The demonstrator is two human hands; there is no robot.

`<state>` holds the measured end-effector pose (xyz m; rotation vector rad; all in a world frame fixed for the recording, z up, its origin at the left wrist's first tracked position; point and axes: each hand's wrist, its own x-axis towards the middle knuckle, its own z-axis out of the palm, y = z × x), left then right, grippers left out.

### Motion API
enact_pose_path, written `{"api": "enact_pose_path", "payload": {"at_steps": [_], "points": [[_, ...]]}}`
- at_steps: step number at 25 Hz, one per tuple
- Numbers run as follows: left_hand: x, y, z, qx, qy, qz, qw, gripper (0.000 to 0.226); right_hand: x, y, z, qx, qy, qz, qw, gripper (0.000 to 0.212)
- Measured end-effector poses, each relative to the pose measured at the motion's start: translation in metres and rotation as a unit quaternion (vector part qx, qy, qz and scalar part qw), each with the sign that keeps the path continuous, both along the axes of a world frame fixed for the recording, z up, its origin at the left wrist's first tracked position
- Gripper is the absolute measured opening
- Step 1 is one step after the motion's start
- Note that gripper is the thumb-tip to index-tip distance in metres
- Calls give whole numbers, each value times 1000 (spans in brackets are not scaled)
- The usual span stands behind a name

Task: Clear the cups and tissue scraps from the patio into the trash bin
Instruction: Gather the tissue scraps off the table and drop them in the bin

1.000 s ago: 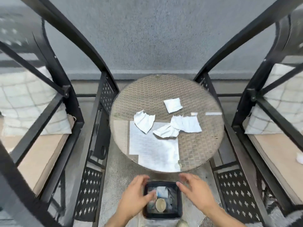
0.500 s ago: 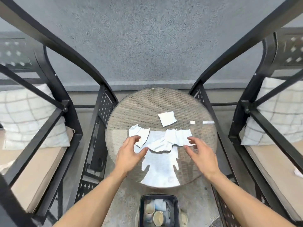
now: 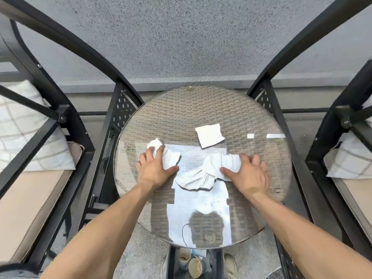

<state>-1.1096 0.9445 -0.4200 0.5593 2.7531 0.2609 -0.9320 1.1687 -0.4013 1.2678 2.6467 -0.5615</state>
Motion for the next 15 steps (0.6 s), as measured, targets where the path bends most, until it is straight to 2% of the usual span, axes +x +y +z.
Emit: {"api": "enact_pose_path", "payload": {"at_steps": [3, 5, 9, 12, 15], "points": [[-3, -7, -6, 5, 67, -48, 997, 55, 0, 1, -3, -13, 32, 4, 999, 54], [-6, -7, -4, 19, 80, -77, 994, 39, 0, 5, -2, -28, 60, -4, 998, 41], [-1, -1, 11, 98, -8, -69, 993, 14, -1, 12, 6, -28, 72, -31, 997, 36], [18, 9, 29, 193, -58, -42, 978, 11, -3, 19, 23, -62, 109, -52, 991, 34], [41, 22, 38, 231, -80, -71, 967, 30, -17, 29, 37, -89, 149, -56, 983, 43]]}}
